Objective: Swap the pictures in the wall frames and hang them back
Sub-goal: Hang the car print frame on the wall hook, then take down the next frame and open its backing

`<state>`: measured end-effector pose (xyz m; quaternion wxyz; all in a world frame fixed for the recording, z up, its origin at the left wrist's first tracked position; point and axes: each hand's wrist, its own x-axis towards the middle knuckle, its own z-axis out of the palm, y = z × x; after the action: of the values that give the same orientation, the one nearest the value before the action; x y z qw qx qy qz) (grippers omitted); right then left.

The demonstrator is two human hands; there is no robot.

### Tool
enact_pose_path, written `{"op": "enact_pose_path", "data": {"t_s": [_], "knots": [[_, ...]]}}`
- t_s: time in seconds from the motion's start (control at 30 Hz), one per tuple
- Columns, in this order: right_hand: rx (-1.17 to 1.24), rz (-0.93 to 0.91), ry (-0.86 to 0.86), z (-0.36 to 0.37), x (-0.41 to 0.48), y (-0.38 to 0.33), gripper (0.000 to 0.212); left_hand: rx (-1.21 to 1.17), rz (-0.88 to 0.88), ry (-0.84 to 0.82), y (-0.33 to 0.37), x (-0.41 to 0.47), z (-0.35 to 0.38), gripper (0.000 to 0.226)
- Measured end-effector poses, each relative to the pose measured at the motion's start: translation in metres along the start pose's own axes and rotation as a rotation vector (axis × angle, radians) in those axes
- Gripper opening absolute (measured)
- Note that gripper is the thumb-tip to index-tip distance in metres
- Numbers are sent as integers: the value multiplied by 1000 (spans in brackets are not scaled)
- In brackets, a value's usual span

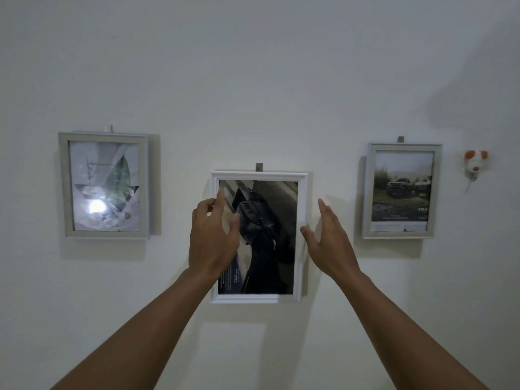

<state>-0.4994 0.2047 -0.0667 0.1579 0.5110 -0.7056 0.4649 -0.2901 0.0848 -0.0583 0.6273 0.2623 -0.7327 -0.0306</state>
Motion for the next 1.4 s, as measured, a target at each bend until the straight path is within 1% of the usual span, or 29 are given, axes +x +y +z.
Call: {"op": "enact_pose_path", "data": {"t_s": [0.13,0.2,0.27,0.37,0.43,0.53,0.67,0.77,0.87,1.0,1.13,1.27,1.4], "knots": [[-112,43,17,-50,-10,11,63,-88,152,-125,47,4,14,52],[-155,88,36,-78,-14,20,59,-138,171,-194,73,3,28,48],[-180,140,49,-108,-20,32,56,-195,134,-275,99,-1,46,47],[-206,241,69,-150,-28,57,58,-231,52,-404,133,-10,71,46],[-181,289,77,-172,-28,76,58,-252,-1,-447,152,-15,87,43],[-138,344,84,-200,-18,107,59,-267,-62,-459,179,-13,115,41],[-30,396,78,-224,1,148,60,-309,-167,-450,206,-5,148,47],[41,366,31,-231,22,171,58,-336,-207,-448,218,1,171,54],[85,297,21,-227,40,186,52,-350,-190,-405,225,2,185,57],[167,248,21,-209,50,200,52,-352,-188,-367,225,-1,200,66],[183,210,71,-198,56,207,54,-381,-224,-354,222,2,207,72],[268,183,107,-201,57,202,54,-400,-196,-349,223,7,200,72],[349,171,90,-214,51,186,57,-449,-195,-366,227,11,179,70]]}}
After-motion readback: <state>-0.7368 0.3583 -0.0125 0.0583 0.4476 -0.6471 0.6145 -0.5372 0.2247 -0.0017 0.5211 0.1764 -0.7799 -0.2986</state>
